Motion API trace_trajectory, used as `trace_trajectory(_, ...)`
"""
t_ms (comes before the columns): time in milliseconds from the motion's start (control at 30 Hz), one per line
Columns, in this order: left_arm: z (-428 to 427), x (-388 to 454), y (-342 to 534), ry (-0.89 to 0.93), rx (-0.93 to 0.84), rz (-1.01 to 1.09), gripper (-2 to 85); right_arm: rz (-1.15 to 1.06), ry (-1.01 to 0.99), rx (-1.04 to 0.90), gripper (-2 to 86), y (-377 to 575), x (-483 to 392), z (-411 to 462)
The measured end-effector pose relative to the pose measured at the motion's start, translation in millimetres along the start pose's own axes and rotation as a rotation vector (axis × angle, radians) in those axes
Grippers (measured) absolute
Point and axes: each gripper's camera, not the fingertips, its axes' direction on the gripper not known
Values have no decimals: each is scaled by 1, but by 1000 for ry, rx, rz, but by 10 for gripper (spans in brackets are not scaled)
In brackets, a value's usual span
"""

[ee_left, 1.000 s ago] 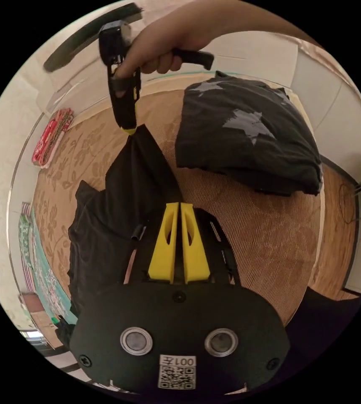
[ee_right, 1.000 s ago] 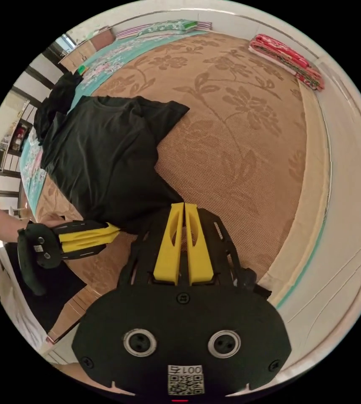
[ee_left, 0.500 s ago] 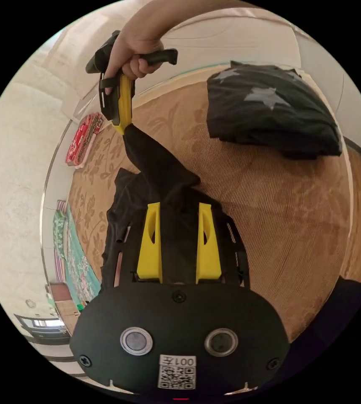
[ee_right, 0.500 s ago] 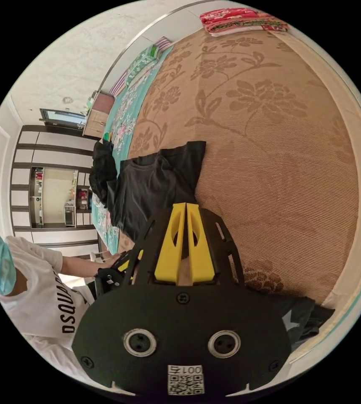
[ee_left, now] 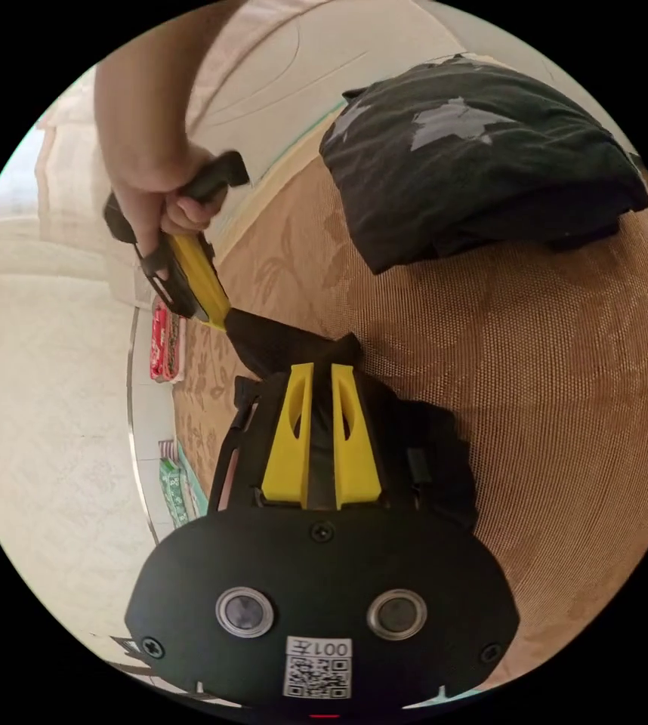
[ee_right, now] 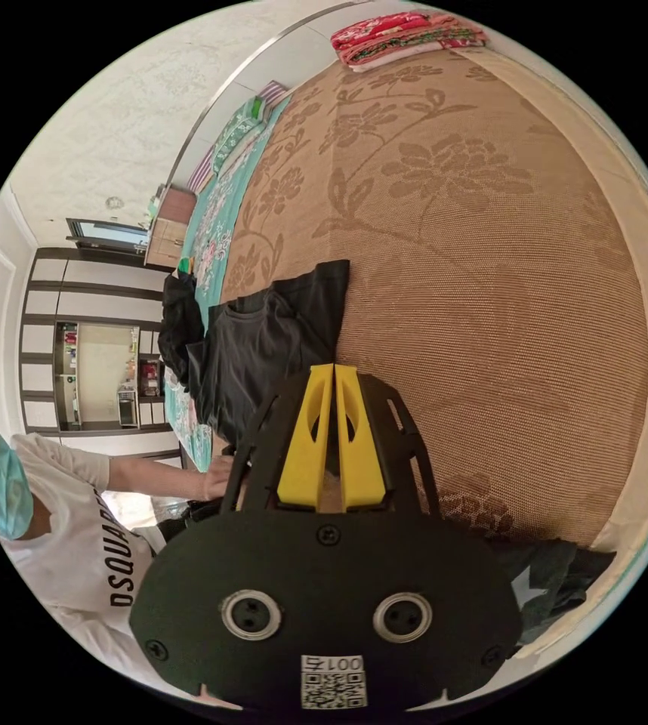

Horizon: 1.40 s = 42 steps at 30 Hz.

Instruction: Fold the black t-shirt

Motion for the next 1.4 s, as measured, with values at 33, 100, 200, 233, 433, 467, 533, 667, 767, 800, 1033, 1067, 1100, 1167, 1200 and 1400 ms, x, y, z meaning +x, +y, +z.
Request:
trace_trajectory(33, 3, -6, 3, 12, -23, 2, 7, -6, -3, -3, 5, 0, 1, -5)
trace_trajectory(100, 5, -16, 9, 30, -37, 13, 6, -16, -13, -16, 6, -1, 4, -11)
trace_trajectory(200, 4, -32, 20, 49, -26, 23, -4, -26, -16, -26, 6, -1, 7, -14)
trace_trajectory(233, 1, -40, 26, 59, 10, 28, -6, -25, -11, -21, 6, -1, 9, -14)
trace_trajectory(433, -31, -123, 57, 347, 216, -236, -9, 9, 6, 56, 5, 11, 18, -30)
trace_trajectory(467, -34, -133, 61, 380, 234, -273, -9, 33, 10, 48, 5, 13, 22, -32)
trace_trajectory(533, -41, -171, 77, 466, 261, -435, -9, 63, 12, 29, 5, 14, 27, -32)
trace_trajectory(667, -37, -223, 110, 626, 282, -682, -9, 75, 165, -107, 6, 3, 22, -12)
trace_trajectory(767, -28, -261, 147, 708, 275, -891, -9, 28, 165, -135, 7, -12, 2, 8)
trace_trajectory(800, -26, -277, 166, 736, 277, -999, -9, 16, 143, -132, 7, -15, -3, 12)
trace_trajectory(1033, -10, -325, 286, 879, 60, -1584, -9, -164, -125, -213, 30, -55, -68, 119)
trace_trajectory(1067, -8, -326, 293, 894, 30, -1602, -9, -204, -109, -272, 44, -56, -77, 143)
trace_trajectory(1100, -6, -328, 307, 917, -30, -1633, -9, -229, -90, -292, 51, -56, -81, 152)
trace_trajectory(1167, -6, -334, 326, 965, -80, -1670, -9, -332, 23, -301, 67, -47, -100, 175)
trace_trajectory(1200, -8, -341, 335, 993, -81, -1679, -9, -353, 60, -300, 69, -43, -104, 178)
trace_trajectory(1400, -22, -401, 348, 986, -49, -1660, -9, -353, 373, -302, 76, 22, -118, 204)
